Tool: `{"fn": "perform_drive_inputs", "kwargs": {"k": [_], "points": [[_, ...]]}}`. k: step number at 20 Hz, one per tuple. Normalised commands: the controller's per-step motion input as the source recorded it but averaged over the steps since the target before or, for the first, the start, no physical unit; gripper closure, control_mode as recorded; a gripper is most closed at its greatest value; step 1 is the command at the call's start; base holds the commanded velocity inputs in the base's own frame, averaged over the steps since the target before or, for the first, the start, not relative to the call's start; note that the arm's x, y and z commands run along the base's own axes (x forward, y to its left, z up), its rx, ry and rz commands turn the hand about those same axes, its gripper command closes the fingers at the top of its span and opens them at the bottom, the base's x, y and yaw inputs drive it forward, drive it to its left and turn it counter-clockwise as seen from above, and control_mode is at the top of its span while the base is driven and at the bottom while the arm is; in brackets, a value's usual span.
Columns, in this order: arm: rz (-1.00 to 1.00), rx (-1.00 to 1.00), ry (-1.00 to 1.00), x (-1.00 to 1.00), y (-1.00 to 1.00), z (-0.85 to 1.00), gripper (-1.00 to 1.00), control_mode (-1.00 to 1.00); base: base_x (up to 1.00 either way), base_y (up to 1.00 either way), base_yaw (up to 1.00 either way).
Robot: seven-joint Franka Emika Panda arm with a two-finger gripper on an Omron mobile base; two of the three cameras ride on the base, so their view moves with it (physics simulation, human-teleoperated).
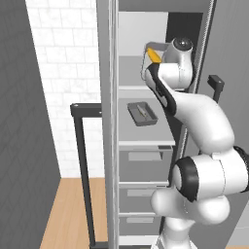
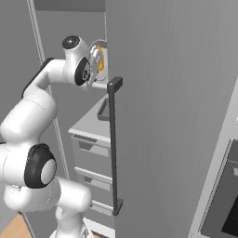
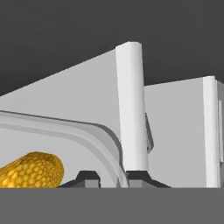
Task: Take the meat container that has the fish and place it on the second highest rack of the freezer. Then take the vegetable container that has the corn and bell pepper and place it on the highest rack of the freezer.
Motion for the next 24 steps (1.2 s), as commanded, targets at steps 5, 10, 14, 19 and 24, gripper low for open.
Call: {"fn": "perform_drive_inputs", "kwargs": {"k": [5, 10, 14, 19, 24], "points": [[0.00, 0.00, 0.00, 0.54, -0.18, 0.03, 1.00, -1.00, 0.00, 0.00, 0.00], [0.00, -0.01, 0.00, 0.34, -0.13, -0.35, 1.00, -1.00, 0.00, 0.00, 0.00], [0.00, -0.02, 0.00, 0.04, 0.00, -0.51, 1.00, -1.00, 0.00, 0.00, 0.00], [-0.04, 0.00, 0.00, 0.03, 0.00, -0.09, 1.00, -1.00, 0.00, 0.00, 0.00], [-0.07, 0.00, 0.00, 0.34, 0.00, 0.00, 1.00, -1.00, 0.00, 0.00, 0.00]]}}
